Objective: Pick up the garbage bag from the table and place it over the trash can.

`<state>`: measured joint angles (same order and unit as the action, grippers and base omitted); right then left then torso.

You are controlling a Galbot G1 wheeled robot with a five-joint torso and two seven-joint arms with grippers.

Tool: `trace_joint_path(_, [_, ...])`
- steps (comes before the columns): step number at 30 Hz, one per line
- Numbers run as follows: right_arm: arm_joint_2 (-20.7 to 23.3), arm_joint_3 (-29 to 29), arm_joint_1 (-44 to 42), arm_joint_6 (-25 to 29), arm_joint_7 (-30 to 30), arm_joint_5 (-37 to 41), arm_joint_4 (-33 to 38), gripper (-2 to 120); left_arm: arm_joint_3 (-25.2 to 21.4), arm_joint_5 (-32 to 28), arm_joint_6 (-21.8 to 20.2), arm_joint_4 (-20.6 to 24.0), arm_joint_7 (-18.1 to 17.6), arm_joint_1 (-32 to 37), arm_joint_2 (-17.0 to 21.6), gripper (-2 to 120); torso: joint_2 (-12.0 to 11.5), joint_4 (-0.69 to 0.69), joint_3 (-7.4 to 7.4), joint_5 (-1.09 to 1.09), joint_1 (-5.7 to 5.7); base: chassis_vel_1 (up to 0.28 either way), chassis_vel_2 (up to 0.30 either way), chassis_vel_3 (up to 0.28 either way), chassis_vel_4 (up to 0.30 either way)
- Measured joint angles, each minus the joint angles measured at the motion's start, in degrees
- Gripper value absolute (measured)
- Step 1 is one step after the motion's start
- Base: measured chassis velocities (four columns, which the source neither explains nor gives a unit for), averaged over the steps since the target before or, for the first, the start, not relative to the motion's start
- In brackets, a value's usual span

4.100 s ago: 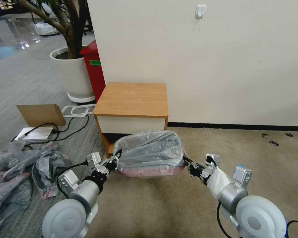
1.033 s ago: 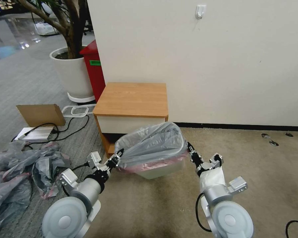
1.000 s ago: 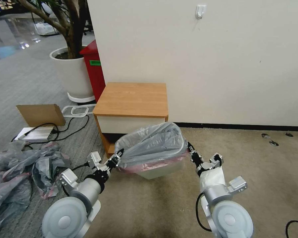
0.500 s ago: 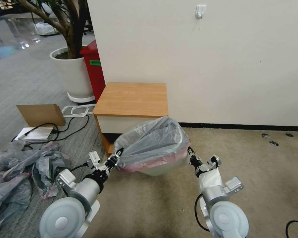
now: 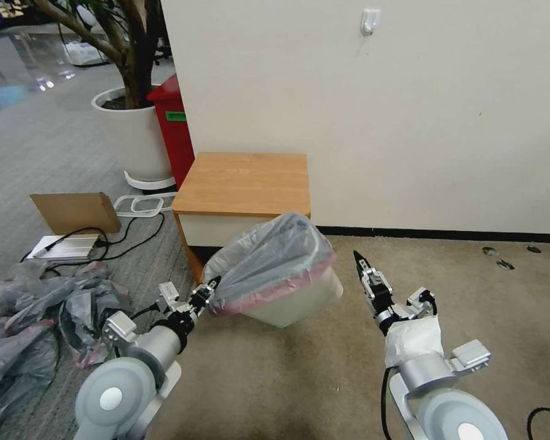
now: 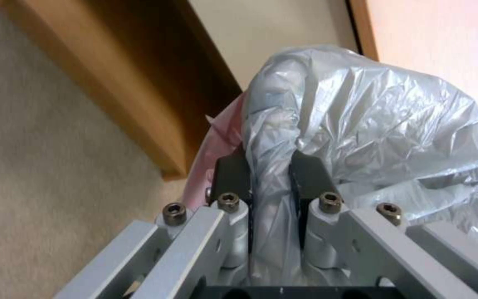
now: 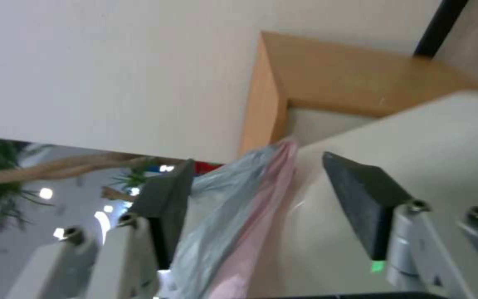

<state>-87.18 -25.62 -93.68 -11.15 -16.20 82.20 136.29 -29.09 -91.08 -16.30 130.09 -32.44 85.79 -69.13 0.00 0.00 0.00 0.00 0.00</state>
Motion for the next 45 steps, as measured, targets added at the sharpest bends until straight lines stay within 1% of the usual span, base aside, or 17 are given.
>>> trace_joint_path(1, [0.0, 0.0, 0.0, 0.0, 0.0, 0.0, 0.0, 67, 0.0, 0.0, 0.0, 0.0, 0.0, 0.0, 0.0, 9, 0.0, 0.0, 0.0, 0.0, 0.0, 0.0, 0.0, 0.0, 0.0])
trace_joint_path(2, [-0.3, 0.2, 0.4, -0.1, -0.2, 1.3, 0.0, 72, -0.1, -1.2, 0.0, -0.2, -0.5, 0.0, -0.2, 9, 0.0, 0.0, 0.0, 0.0, 0.0, 0.0, 0.0, 0.0, 0.0])
trace_joint_path(5, [-0.7, 0.9, 1.9, -0.3, -0.3, 0.6, -1.2, 83, -0.3, -3.8, 0.1, -0.6, -1.4, -0.3, -0.5, 9, 0.0, 0.0, 0.0, 0.0, 0.0, 0.0, 0.0, 0.0, 0.0])
trace_joint_path(6, [-0.7, 0.9, 1.9, -0.3, -0.3, 0.6, -1.2, 83, -0.3, -3.8, 0.1, -0.6, -1.4, -0.3, -0.5, 9, 0.0, 0.0, 0.0, 0.0, 0.0, 0.0, 0.0, 0.0, 0.0])
trace_joint_path(8, [-1.8, 2.0, 3.5, -0.5, 0.1, -2.7, -3.0, 96, -0.5, -7.2, 0.2, -1.0, -2.4, -0.8, -0.9, 9, 0.0, 0.0, 0.0, 0.0, 0.0, 0.0, 0.0, 0.0, 0.0])
trace_joint_path(9, [-1.8, 2.0, 3.5, -0.5, 0.1, -2.7, -3.0, 96, -0.5, -7.2, 0.2, -1.0, -2.4, -0.8, -0.9, 9, 0.0, 0.0, 0.0, 0.0, 0.0, 0.0, 0.0, 0.0, 0.0])
trace_joint_path(11, [-2.7, 2.7, 4.1, -0.5, 1.2, -5.9, -4.1, 100, -0.5, -8.3, 0.3, -1.2, -2.7, -1.2, -1.0, 9, 0.0, 0.0, 0.0, 0.0, 0.0, 0.0, 0.0, 0.0, 0.0])
trace_joint_path(14, [-3.4, 3.1, 4.4, -0.4, 1.8, -7.9, -4.9, 100, -0.5, -8.9, 0.3, -1.4, -2.7, -1.3, -1.0, 9, 0.0, 0.0, 0.0, 0.0, 0.0, 0.0, 0.0, 0.0, 0.0])
trace_joint_path(20, [-3.7, 3.2, 5.6, -0.3, 3.5, -11.6, -5.8, 100, -0.3, -9.5, 0.2, -1.7, -2.7, -1.3, -1.2, 9, 0.0, 0.0, 0.0, 0.0, 0.0, 0.0, 0.0, 0.0, 0.0])
trace_joint_path(34, [-3.9, 4.4, 9.1, -0.1, 5.3, -16.2, -8.6, 99, 0.2, -9.4, 0.0, -1.4, -2.6, -1.0, -1.7, 9, 0.0, 0.0, 0.0, 0.01, 0.0, 0.0, 0.0, 0.0, 0.0])
trace_joint_path(35, [-3.9, 4.4, 9.4, -0.1, 5.3, -16.2, -8.7, 96, 0.4, -9.3, 0.0, -1.3, -2.6, -1.0, -1.7, 9, 0.0, 0.0, 0.0, 0.01, 0.0, 0.0, 0.0, 0.0, 0.0])
trace_joint_path(36, [-3.9, 4.4, 9.4, -0.1, 5.3, -16.2, -8.7, 96, 0.4, -9.3, 0.0, -1.3, -2.6, -1.0, -1.7, 9, 0.0, 0.0, 0.0, 0.01, 0.0, 0.0, 0.0, 0.0, 0.0])
trace_joint_path(40, [-3.8, 4.7, 10.1, 0.0, 5.3, -16.4, -9.0, 81, 0.7, -8.8, 0.0, -1.0, -2.6, -1.0, -1.8, 9, 0.0, 0.0, 0.0, 0.01, 0.0, 0.0, 0.0, 0.0, 0.0])
trace_joint_path(41, [-3.8, 4.7, 10.1, 0.0, 5.3, -16.4, -9.0, 81, 0.7, -8.8, 0.0, -1.0, -2.6, -1.0, -1.8, 9, 0.0, 0.0, 0.0, 0.01, 0.0, 0.0, 0.0, 0.0, 0.0])
trace_joint_path(42, [-3.8, 4.8, 10.2, 0.0, 5.3, -16.4, -9.2, 74, 0.8, -8.7, 0.0, -1.0, -2.6, -1.0, -1.9, 9, 0.0, 0.0, 0.0, 0.01, 0.0, 0.0, 0.0, 0.0, 0.0])
trace_joint_path(44, [-3.8, 4.8, 10.2, 0.1, 5.3, -16.4, -9.3, 67, 0.9, -8.4, -0.1, -0.9, -2.5, -1.0, -1.9, 9, 0.0, 0.0, 0.0, 0.01, 0.0, 0.0, 0.0, 0.0, 0.0])
trace_joint_path(45, [-3.8, 4.8, 10.2, 0.1, 5.3, -16.4, -9.3, 67, 0.9, -8.4, -0.1, -0.9, -2.5, -1.0, -1.9, 9, 0.0, 0.0, 0.0, 0.01, 0.0, 0.0, 0.0, 0.0, 0.0])
